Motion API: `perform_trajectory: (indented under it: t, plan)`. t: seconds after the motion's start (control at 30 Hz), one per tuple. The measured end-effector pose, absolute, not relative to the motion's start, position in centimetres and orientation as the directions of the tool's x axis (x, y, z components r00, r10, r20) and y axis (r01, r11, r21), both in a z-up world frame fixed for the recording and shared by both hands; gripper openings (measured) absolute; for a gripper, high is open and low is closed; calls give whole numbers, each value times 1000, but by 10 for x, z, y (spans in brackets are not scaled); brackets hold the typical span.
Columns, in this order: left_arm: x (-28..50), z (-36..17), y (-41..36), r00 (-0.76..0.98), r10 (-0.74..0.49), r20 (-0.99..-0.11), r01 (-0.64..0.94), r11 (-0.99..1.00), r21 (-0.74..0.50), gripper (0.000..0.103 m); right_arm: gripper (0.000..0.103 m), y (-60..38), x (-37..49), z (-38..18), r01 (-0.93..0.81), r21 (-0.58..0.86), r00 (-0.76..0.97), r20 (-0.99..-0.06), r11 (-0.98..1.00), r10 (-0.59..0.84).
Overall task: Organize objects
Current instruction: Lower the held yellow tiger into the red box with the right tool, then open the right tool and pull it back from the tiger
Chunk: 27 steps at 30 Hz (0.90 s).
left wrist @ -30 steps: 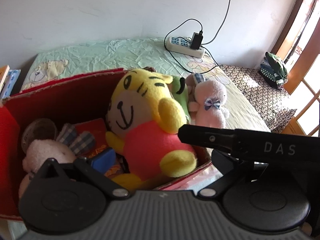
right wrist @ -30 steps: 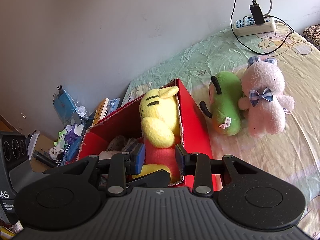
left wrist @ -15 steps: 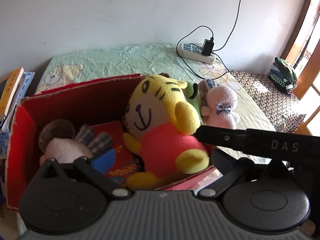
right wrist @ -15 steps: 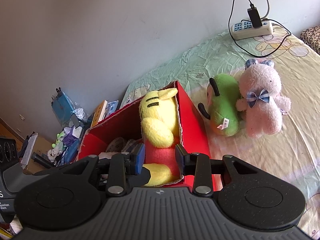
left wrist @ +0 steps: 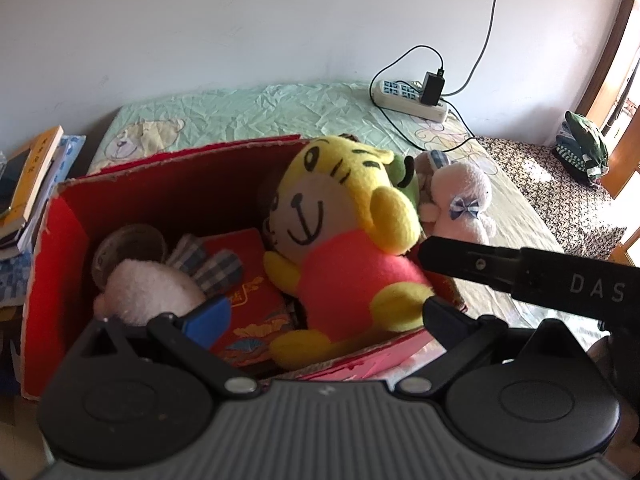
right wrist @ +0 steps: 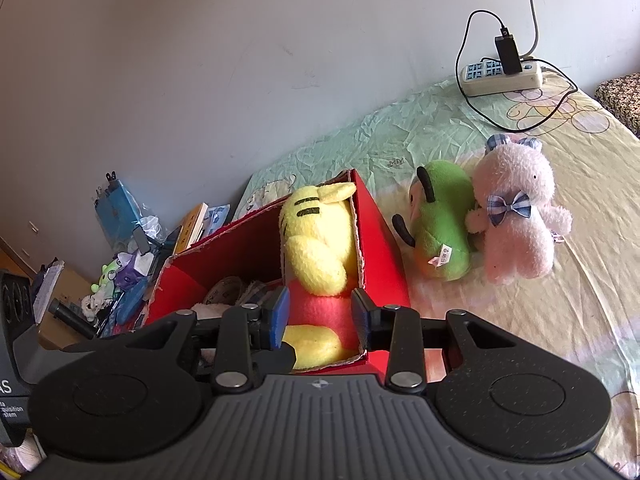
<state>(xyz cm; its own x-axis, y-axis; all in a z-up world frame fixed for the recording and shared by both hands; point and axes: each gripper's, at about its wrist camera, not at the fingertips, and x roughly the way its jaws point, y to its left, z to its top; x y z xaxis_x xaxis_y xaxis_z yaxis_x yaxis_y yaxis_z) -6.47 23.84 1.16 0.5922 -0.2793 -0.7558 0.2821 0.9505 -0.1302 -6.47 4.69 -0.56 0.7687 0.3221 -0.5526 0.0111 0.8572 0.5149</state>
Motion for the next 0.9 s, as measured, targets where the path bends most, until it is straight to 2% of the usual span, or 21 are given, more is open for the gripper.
perform_trajectory:
  t: [0.37,0.9]
  plan:
    - [-75,25,237,631,-188,-753,249,968,-33,102,43,58,-72,-1,8,462,783,-555,887,281]
    - [-77,15,237,616,-91,-783,184,982,31,102,43,63,-79,-3,-5,453,777,-560,892,288]
